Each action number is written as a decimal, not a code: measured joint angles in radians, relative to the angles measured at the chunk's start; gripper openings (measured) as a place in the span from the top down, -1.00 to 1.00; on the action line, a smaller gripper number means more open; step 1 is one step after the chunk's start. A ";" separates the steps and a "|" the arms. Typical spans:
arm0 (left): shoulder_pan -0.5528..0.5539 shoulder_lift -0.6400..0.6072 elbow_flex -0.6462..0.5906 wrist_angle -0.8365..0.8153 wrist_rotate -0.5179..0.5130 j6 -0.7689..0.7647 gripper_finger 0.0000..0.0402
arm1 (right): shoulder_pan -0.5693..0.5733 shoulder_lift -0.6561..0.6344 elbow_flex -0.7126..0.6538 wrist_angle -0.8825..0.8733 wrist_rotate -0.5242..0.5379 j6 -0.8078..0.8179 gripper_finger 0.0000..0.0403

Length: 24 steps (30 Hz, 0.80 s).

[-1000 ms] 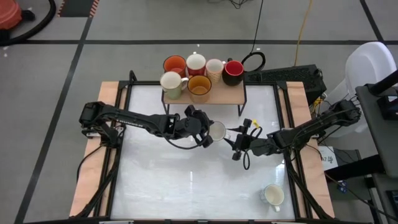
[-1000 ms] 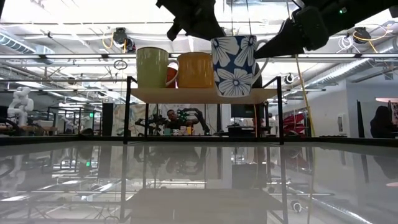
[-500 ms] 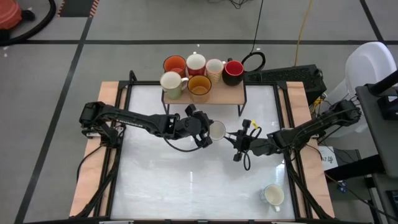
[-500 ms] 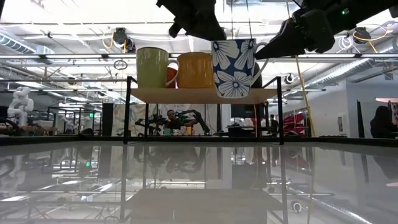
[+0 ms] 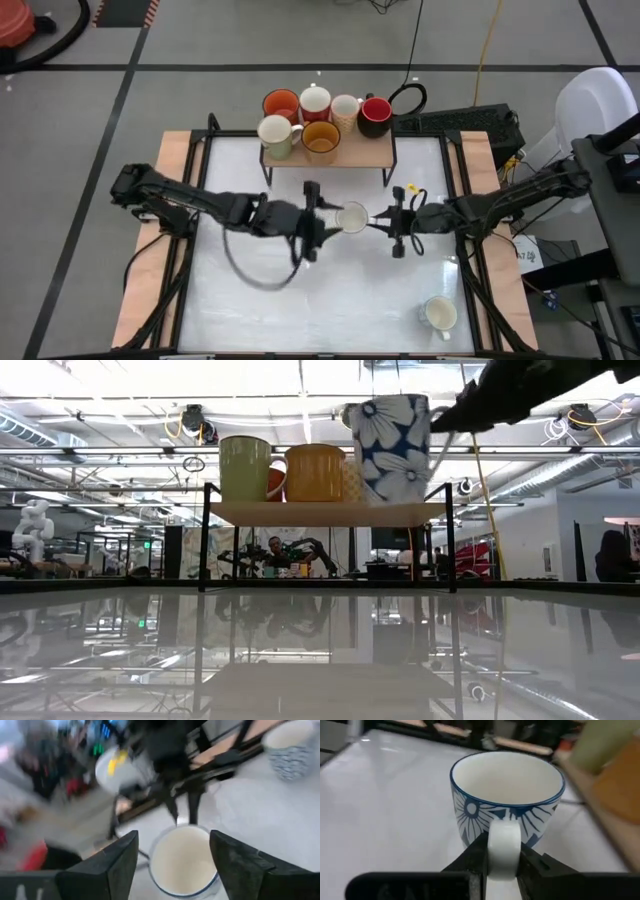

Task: Place coffee mugs
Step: Put the blue patterned mug on the shelf

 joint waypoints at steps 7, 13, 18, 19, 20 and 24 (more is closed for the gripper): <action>-0.113 -0.004 0.000 0.012 -0.003 0.325 -0.25 | -0.113 -0.023 0.000 -0.005 -0.372 0.065 0.76; -0.111 -0.004 0.000 -0.093 0.081 0.280 -0.25 | -0.217 0.017 0.000 0.047 -0.676 0.080 0.76; -0.091 0.030 0.001 -0.134 0.180 0.220 -0.15 | -0.262 0.087 0.000 0.100 -0.871 0.081 0.76; -0.092 0.036 -0.002 -0.151 0.183 0.222 -0.12 | -0.264 0.104 0.000 0.111 -0.896 0.080 0.76; -0.092 0.043 -0.003 -0.161 0.188 0.226 -0.09 | -0.266 0.123 0.000 0.122 -0.922 0.081 0.76; -0.097 0.064 -0.001 -0.133 0.222 0.216 0.00 | -0.265 0.198 0.000 0.160 -0.983 0.080 0.76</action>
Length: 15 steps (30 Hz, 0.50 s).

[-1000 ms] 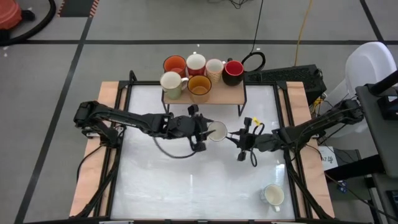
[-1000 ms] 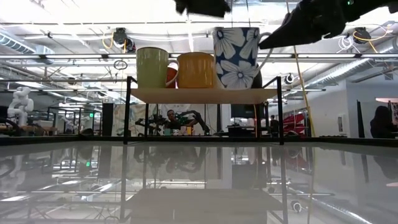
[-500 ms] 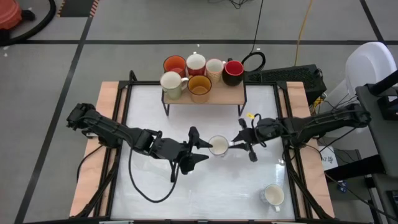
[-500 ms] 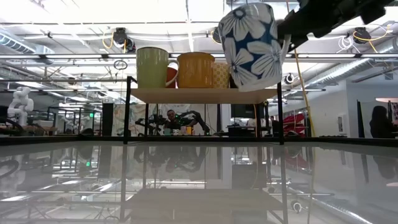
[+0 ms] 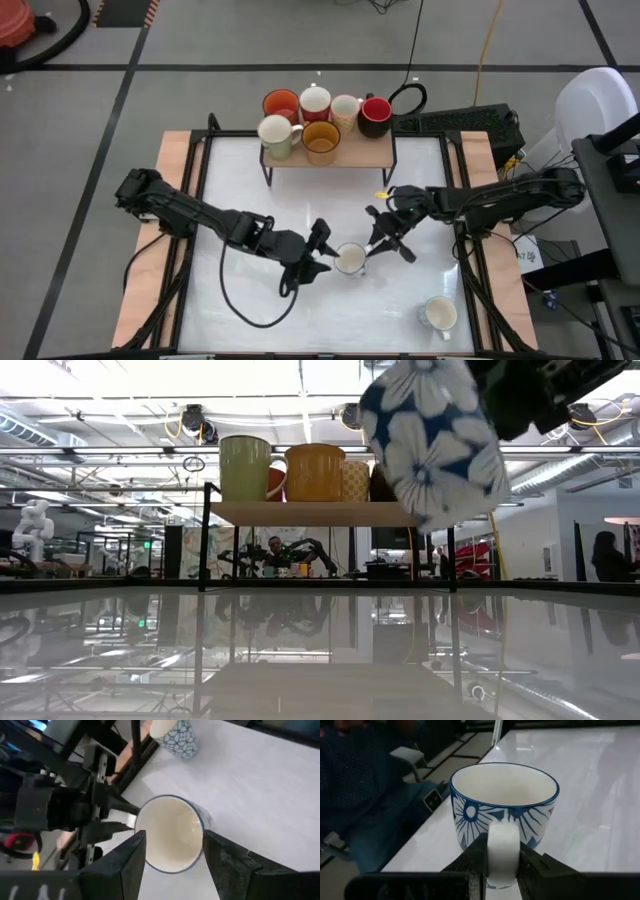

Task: Place coffee mugs
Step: Put the blue patterned mug on the shelf

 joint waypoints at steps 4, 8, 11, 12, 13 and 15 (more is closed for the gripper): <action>0.008 0.043 -0.001 0.003 0.013 -0.056 0.02 | -0.007 0.058 0.000 0.024 -0.029 0.005 0.75; 0.006 0.075 0.000 0.017 0.015 -0.092 0.02 | -0.026 0.082 0.000 0.056 -0.058 0.013 0.75; -0.006 0.105 0.000 0.025 0.019 -0.103 0.02 | -0.042 0.089 0.001 0.076 -0.060 0.016 0.75; -0.009 0.114 0.000 0.030 0.019 -0.104 0.02 | -0.047 0.087 0.001 0.079 -0.069 0.018 0.75; -0.012 0.118 0.000 0.022 0.019 -0.105 0.01 | -0.050 0.087 0.001 0.091 -0.074 0.018 0.75; -0.018 0.134 0.000 0.033 0.022 -0.111 -0.04 | -0.051 0.087 0.002 0.099 -0.074 0.019 0.75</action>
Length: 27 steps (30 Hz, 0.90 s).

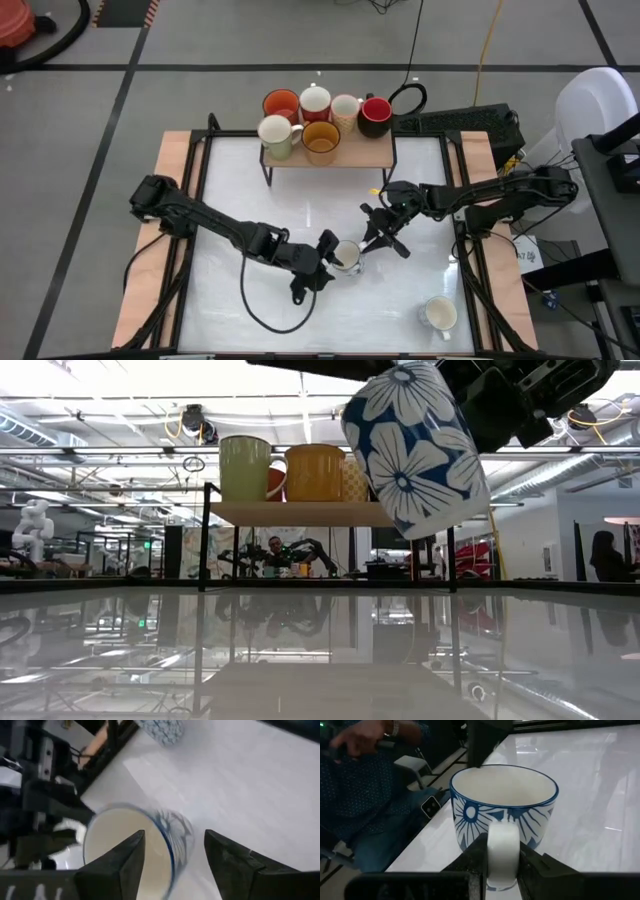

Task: Place coffee mugs
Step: Put the blue patterned mug on the shelf

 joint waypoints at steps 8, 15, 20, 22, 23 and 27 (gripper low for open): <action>0.015 0.031 -0.001 -0.015 -0.011 -0.007 -0.16 | 0.000 0.001 0.000 0.002 -0.001 0.007 0.75; 0.036 0.030 -0.001 -0.059 0.016 0.002 0.52 | 0.000 0.001 0.000 0.002 0.009 0.002 0.75; 0.046 0.035 -0.001 -0.069 0.021 0.016 0.90 | 0.000 -0.001 0.002 0.016 0.091 0.006 0.74; 0.046 0.033 -0.002 -0.074 0.001 0.000 0.91 | 0.001 -0.002 0.002 0.014 0.179 0.025 0.69; 0.045 0.033 -0.003 -0.075 -0.012 -0.011 0.91 | 0.002 -0.003 0.002 0.008 0.220 0.054 0.64; 0.060 0.033 -0.003 -0.111 -0.057 -0.055 0.91 | 0.008 -0.011 0.005 -0.044 0.317 0.137 0.36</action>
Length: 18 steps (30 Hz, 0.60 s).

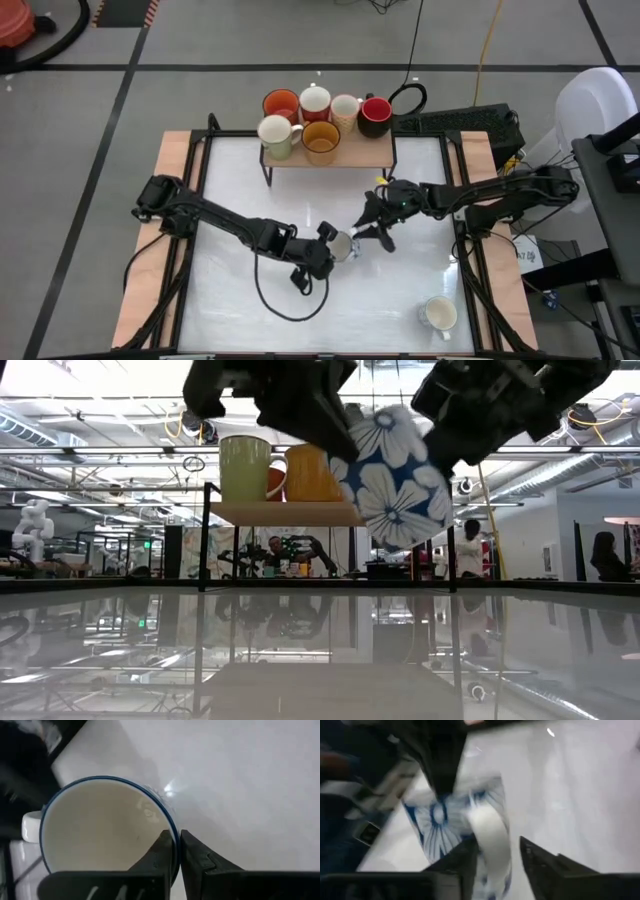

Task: Place coffee mugs
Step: Put the blue patterned mug on the shelf

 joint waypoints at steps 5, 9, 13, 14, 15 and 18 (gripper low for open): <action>0.021 -0.003 0.000 -0.080 -0.067 -0.099 0.91 | 0.071 -0.010 0.075 -0.209 0.219 -0.043 -0.04; 0.035 -0.004 0.002 -0.101 -0.132 -0.158 0.91 | 0.160 -0.004 0.204 -0.309 0.410 -0.136 -0.18; 0.058 -0.004 0.002 -0.132 -0.177 -0.245 0.91 | 0.243 0.027 0.356 -0.442 0.546 -0.239 -0.14; 0.065 -0.004 0.002 -0.128 -0.190 -0.266 0.91 | 0.257 0.044 0.392 -0.482 0.573 -0.261 -0.12; 0.072 -0.004 0.002 -0.123 -0.202 -0.286 0.91 | 0.269 0.066 0.427 -0.512 0.588 -0.282 -0.09; 0.090 -0.004 0.002 -0.126 -0.229 -0.336 0.91 | 0.289 0.160 0.523 -0.598 0.600 -0.325 -0.01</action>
